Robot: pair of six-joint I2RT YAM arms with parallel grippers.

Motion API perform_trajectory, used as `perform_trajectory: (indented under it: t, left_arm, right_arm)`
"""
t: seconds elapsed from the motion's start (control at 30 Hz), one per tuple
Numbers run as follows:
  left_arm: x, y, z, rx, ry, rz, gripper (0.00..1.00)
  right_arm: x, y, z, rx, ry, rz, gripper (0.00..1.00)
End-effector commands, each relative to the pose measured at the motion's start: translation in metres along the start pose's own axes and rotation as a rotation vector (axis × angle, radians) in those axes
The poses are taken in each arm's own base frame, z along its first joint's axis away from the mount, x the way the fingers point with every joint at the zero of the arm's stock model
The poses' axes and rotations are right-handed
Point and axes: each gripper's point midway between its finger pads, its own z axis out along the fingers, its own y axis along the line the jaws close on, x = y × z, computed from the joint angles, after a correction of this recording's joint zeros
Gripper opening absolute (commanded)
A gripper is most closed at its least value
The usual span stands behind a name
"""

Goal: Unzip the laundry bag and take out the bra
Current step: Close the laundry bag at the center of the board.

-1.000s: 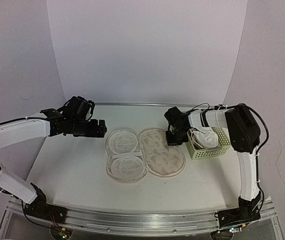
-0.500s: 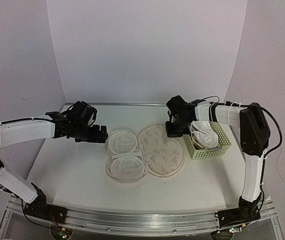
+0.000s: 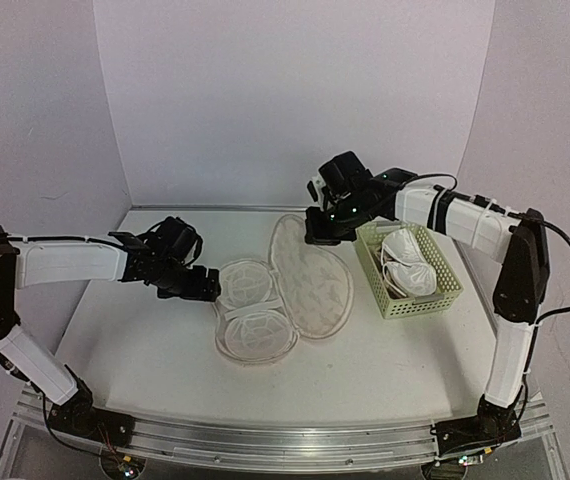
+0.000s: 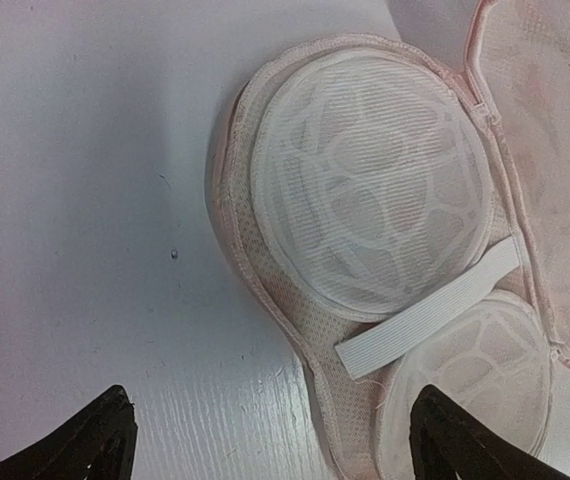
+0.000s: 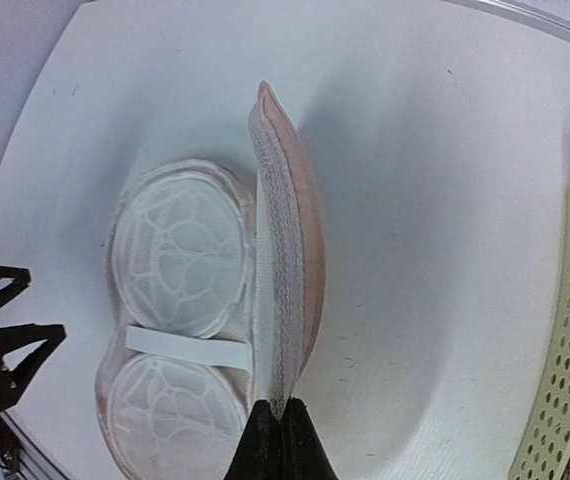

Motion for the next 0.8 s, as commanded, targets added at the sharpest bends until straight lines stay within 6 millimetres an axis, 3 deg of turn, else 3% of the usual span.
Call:
perform_trajectory:
  t: [0.0,0.2,0.5,0.63,0.77]
  left_arm:
    - [-0.007,-0.001,-0.001,0.008,-0.03,-0.018,0.95]
    - [0.004,0.012,0.005,-0.064,0.012,-0.02,0.76]
    - [0.029,0.022,0.027,-0.117,0.117,-0.024,0.26]
    - [0.036,0.021,0.037,-0.117,0.153,-0.017,0.16]
    - [0.044,0.018,0.049,-0.104,0.193,-0.011,0.0]
  right_arm:
    - [-0.02,0.05,-0.019,-0.137,-0.048,-0.008,0.0]
    - [-0.016,0.072,-0.009,-0.168,-0.029,-0.021,0.0]
    - [-0.014,0.089,-0.004,-0.202,-0.016,-0.015,0.0]
    - [-0.012,0.095,-0.001,-0.221,-0.003,-0.006,0.0]
    - [-0.007,0.103,0.002,-0.249,0.017,0.011,0.0]
